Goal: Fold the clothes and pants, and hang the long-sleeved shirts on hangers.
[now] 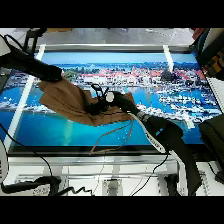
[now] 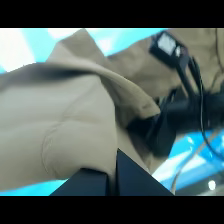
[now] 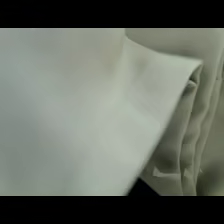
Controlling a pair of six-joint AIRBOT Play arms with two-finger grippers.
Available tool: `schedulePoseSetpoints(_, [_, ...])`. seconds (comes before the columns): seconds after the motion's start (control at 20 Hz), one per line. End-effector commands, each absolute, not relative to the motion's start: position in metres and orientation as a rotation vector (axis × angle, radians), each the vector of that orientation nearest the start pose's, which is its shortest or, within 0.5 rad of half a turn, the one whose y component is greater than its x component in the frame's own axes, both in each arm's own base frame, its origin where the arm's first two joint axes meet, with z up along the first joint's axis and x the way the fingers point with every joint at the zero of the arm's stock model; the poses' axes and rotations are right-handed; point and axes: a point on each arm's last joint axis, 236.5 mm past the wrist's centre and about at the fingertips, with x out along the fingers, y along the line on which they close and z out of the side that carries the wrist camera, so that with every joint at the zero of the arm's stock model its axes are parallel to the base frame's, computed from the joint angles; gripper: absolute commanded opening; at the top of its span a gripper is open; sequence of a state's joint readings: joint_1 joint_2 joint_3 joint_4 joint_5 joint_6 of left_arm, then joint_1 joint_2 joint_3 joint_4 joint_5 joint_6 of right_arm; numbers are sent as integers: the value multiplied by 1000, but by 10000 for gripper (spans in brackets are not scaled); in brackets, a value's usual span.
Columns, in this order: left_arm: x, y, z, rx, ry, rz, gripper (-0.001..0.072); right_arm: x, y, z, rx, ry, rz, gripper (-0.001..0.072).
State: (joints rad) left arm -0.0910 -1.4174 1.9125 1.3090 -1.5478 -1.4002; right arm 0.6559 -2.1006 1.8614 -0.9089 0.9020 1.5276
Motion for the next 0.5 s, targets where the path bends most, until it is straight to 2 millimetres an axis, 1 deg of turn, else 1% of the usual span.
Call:
schedulePoseSetpoints(0.0, [440, -96, 213, 11, 950, -365, 12, 412, 471, -74, 283, 1235, 820, 31])
schedulePoseSetpoints(0.05, [441, -101, 214, -10, 947, -375, 12, 420, 460, -73, 256, 1228, 805, 31])
schedulePoseSetpoints(0.15, [439, -111, 211, -6, 957, -394, 12, 440, 428, -70, 203, 1219, 758, 31])
schedulePoseSetpoints(0.3, [437, -133, 202, 16, 980, -439, 12, 476, 363, -58, 195, 1218, 665, 31])
schedulePoseSetpoints(0.45, [435, -161, 185, 44, 1019, -493, 12, 507, 297, -38, 251, 1213, 577, 32])
